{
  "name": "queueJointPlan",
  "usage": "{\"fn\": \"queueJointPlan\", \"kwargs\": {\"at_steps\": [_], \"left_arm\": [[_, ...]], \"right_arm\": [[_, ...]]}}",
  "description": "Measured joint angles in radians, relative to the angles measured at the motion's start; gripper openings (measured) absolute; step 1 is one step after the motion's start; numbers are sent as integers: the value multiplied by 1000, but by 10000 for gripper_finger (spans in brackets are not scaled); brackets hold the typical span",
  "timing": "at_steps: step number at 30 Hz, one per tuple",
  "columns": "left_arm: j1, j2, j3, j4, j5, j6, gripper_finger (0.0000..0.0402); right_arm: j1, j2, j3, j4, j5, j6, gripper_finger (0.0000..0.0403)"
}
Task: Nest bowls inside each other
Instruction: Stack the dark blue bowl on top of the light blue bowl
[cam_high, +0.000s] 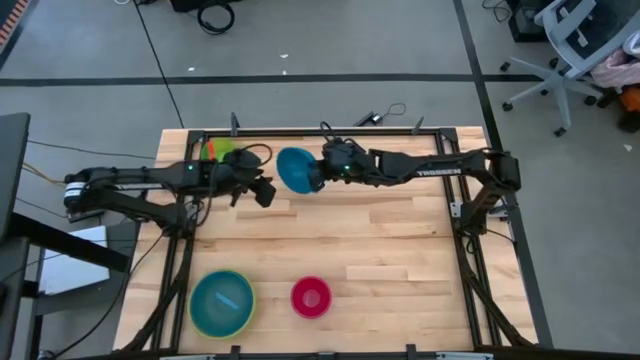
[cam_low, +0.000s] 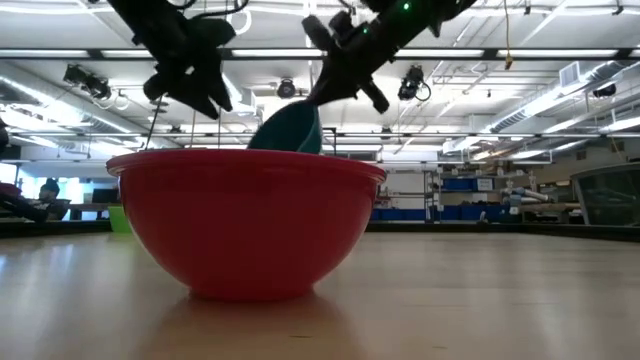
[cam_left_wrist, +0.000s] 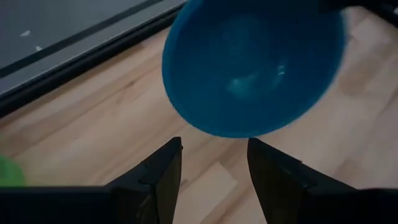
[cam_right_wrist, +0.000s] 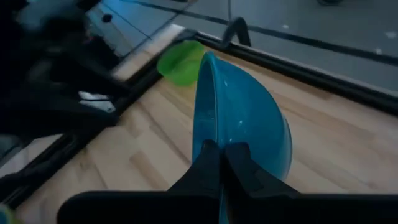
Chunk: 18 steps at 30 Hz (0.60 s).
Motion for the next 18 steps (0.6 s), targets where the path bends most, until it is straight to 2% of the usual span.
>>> {"fn": "queueJointPlan", "kwargs": {"at_steps": [7,13,16,18], "left_arm": [[17,48,-1,37,0,5,183],[17,47,0,186,40,111,176],[17,46,1,236,74,127,138],[17,46,1,254,87,124,91]], "right_arm": [[49,-65,0,18,-63,-95,7],[64,-120,0,26,-138,-143,7],[68,-146,0,26,-143,-156,7],[68,-162,0,27,-143,-162,7]]}}
